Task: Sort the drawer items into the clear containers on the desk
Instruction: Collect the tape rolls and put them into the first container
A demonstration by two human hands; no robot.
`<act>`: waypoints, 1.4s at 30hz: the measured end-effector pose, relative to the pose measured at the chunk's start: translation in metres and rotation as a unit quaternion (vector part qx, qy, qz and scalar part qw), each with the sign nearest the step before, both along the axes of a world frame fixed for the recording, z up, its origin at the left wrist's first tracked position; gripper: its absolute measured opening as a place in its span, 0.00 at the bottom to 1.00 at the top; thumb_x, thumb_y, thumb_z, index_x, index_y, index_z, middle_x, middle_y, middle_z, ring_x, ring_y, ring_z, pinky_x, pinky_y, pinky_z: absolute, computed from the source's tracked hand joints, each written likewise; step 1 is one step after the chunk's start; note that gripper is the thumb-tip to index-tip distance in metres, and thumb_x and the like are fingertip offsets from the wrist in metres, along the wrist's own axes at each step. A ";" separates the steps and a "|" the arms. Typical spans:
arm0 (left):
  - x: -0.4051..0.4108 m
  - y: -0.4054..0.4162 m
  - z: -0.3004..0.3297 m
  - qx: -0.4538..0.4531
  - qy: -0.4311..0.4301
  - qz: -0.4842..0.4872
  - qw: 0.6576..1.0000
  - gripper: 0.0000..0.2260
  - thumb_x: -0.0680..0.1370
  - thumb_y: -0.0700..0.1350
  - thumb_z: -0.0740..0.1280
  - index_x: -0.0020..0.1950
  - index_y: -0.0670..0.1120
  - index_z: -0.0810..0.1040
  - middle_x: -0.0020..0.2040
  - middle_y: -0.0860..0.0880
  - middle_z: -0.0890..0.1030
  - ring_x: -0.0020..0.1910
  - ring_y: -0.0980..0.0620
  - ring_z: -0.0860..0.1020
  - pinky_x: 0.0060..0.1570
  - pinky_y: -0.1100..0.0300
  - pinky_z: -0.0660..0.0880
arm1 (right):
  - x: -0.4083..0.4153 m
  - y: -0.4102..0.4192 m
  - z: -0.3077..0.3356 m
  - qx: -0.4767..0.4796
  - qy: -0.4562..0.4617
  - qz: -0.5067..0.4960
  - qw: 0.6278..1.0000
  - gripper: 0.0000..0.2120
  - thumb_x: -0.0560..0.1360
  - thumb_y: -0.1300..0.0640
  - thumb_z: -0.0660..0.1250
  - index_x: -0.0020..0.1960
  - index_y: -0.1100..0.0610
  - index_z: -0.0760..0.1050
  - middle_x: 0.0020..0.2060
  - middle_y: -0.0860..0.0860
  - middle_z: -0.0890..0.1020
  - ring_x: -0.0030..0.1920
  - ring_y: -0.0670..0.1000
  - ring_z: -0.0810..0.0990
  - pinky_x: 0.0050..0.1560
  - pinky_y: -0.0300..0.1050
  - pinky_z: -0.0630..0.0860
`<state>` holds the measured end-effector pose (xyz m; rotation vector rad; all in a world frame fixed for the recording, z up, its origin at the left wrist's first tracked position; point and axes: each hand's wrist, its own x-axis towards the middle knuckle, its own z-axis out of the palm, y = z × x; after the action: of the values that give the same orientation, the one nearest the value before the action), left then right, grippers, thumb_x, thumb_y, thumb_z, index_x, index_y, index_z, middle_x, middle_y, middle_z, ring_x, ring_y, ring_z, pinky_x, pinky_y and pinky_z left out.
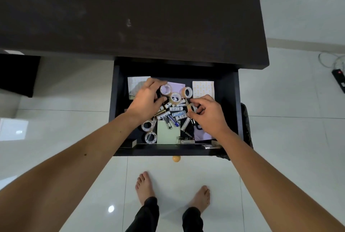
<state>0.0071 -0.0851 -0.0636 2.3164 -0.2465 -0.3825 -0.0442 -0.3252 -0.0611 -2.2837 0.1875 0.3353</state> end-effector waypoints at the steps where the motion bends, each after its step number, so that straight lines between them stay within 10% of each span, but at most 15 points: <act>1: 0.002 0.000 -0.001 0.005 0.001 0.002 1.000 0.24 0.82 0.41 0.71 0.78 0.46 0.72 0.66 0.50 0.72 0.35 0.56 0.76 0.56 0.56 0.79 | 0.000 0.000 0.000 0.000 0.002 -0.001 1.000 0.24 0.71 0.60 0.82 0.66 0.56 0.83 0.50 0.46 0.76 0.40 0.46 0.76 0.53 0.44 0.81; 7: 0.003 -0.001 -0.008 0.002 0.001 0.021 1.000 0.21 0.83 0.44 0.71 0.76 0.46 0.76 0.59 0.51 0.70 0.34 0.57 0.73 0.57 0.52 0.80 | -0.001 -0.001 0.005 -0.015 -0.023 -0.001 1.000 0.20 0.69 0.54 0.84 0.59 0.52 0.84 0.53 0.45 0.77 0.43 0.44 0.77 0.47 0.29 0.72; 14: -0.003 -0.003 -0.004 -0.024 -0.022 0.029 0.999 0.15 0.80 0.43 0.75 0.66 0.46 0.79 0.57 0.52 0.73 0.38 0.63 0.71 0.56 0.63 0.73 | 0.004 0.001 0.010 0.041 -0.060 0.007 0.997 0.18 0.72 0.59 0.81 0.60 0.53 0.82 0.54 0.46 0.83 0.53 0.44 0.82 0.52 0.37 0.81; 20: -0.001 0.001 -0.002 -0.062 -0.003 0.058 0.996 0.11 0.79 0.42 0.76 0.60 0.46 0.80 0.33 0.59 0.71 0.43 0.48 0.81 0.51 0.60 0.79 | 0.022 0.002 0.008 0.022 -0.113 0.025 0.993 0.18 0.74 0.64 0.78 0.61 0.51 0.85 0.55 0.48 0.77 0.55 0.49 0.81 0.58 0.50 0.83; 27: 0.000 0.004 0.000 -0.167 0.022 0.087 0.982 0.12 0.81 0.43 0.74 0.63 0.54 0.84 0.45 0.44 0.82 0.35 0.55 0.73 0.43 0.61 0.79 | 0.039 0.007 -0.004 -0.030 -0.107 0.056 0.992 0.22 0.74 0.64 0.77 0.67 0.55 0.82 0.57 0.50 0.77 0.58 0.53 0.80 0.64 0.51 0.79; 33: 0.000 0.002 0.002 -0.193 0.053 0.086 0.976 0.10 0.85 0.42 0.68 0.62 0.53 0.85 0.55 0.46 0.83 0.44 0.46 0.85 0.46 0.51 0.85 | 0.042 0.007 -0.005 -0.072 -0.110 0.072 0.989 0.20 0.72 0.63 0.78 0.62 0.54 0.83 0.58 0.50 0.81 0.61 0.56 0.78 0.65 0.52 0.76; 42: 0.000 -0.011 0.001 -0.154 0.059 0.053 0.985 0.13 0.82 0.49 0.72 0.67 0.56 0.80 0.62 0.50 0.75 0.35 0.54 0.79 0.39 0.64 0.78 | 0.030 0.000 0.012 -0.007 -0.106 0.067 0.992 0.19 0.74 0.59 0.78 0.64 0.52 0.82 0.56 0.49 0.83 0.49 0.48 0.85 0.55 0.45 0.84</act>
<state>0.0075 -0.0957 -0.0622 1.9858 -0.1123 -0.3973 -0.0146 -0.3250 -0.0491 -2.3319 -0.0726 0.1585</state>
